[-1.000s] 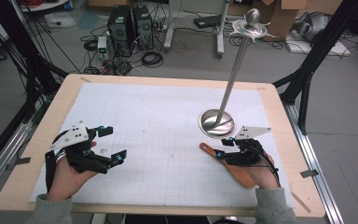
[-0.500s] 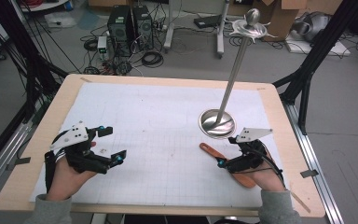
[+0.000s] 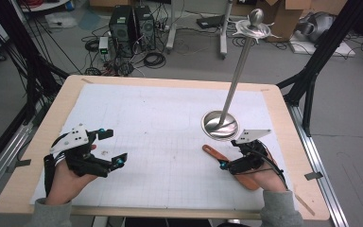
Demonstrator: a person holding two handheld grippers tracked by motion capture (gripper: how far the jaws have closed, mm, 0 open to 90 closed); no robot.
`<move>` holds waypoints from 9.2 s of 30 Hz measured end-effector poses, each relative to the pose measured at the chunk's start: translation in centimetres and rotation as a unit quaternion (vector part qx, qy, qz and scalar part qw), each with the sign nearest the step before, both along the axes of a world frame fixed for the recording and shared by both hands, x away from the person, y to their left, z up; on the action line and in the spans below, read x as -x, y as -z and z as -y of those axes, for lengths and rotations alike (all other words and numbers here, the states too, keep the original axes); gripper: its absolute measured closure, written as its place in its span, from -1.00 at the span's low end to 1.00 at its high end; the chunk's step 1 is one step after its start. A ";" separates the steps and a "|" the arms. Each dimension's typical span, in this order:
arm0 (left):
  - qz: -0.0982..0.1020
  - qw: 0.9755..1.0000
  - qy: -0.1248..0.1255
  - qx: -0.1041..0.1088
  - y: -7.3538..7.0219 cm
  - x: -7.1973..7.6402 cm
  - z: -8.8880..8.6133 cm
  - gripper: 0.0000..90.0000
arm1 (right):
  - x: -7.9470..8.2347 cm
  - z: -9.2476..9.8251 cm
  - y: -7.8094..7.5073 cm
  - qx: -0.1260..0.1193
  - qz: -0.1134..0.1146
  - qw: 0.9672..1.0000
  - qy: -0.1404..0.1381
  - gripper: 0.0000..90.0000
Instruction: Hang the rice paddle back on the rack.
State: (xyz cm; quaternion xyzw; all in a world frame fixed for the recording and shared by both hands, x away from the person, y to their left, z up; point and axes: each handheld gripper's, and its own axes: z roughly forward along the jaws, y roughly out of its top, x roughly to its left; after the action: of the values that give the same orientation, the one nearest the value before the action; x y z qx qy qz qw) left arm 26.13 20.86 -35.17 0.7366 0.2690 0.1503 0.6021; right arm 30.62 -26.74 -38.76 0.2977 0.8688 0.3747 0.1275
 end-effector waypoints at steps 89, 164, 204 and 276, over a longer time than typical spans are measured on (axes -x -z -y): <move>-0.010 1.000 -0.022 0.005 0.6 0.3 -1.8 -0.94 | -1.5 -0.8 2.8 0.067 -0.047 0.996 0.018 0.44; 0.004 1.000 -0.002 0.007 0.0 0.6 -1.2 -0.94 | 3.6 5.1 -6.0 -0.130 0.151 0.978 0.062 0.44; 0.003 1.000 -0.014 0.028 0.1 0.5 -2.6 -0.94 | -2.0 9.3 -11.2 -0.159 0.132 0.977 0.046 0.44; 0.003 0.997 -0.072 0.034 -0.1 0.9 -5.2 -0.94 | -7.9 9.2 -19.8 -0.224 0.192 0.951 0.094 0.44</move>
State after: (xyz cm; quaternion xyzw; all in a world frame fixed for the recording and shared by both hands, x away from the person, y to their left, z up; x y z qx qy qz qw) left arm 25.25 26.04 -35.08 0.6939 0.3240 0.1863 0.6154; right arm 38.53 -35.89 -18.94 0.3213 0.6896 0.5961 0.2568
